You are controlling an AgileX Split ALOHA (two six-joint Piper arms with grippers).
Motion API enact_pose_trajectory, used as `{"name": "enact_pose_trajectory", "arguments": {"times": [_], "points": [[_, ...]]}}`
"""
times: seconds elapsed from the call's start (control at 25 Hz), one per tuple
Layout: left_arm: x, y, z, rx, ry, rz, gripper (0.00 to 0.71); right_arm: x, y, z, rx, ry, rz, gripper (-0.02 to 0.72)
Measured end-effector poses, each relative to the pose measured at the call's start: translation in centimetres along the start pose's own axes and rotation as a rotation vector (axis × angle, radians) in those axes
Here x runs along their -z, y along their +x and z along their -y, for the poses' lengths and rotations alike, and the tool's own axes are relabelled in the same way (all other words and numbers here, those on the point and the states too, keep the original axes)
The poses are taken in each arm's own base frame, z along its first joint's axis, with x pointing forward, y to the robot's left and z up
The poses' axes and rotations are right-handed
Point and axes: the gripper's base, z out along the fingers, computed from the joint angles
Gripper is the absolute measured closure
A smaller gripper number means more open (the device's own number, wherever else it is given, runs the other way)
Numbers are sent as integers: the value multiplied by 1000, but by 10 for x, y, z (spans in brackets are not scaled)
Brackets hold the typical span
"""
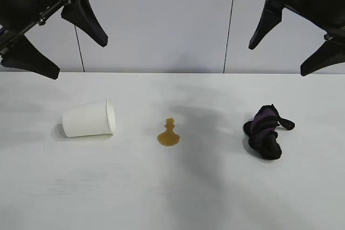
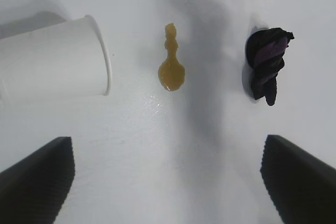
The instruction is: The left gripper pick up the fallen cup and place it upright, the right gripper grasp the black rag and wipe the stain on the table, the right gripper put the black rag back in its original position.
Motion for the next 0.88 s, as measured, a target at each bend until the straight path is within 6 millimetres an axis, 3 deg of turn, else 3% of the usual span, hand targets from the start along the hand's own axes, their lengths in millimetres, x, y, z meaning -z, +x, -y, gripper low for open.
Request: {"name": "enact_pose_trajectory", "arguments": {"times": [0.76, 0.88], "points": [[0, -5, -1, -2, -16, 52, 17, 0, 0, 0, 0, 0, 0, 93], [3, -5, -1, -194, -45, 22, 17, 0, 0, 0, 0, 0, 0, 93]]}}
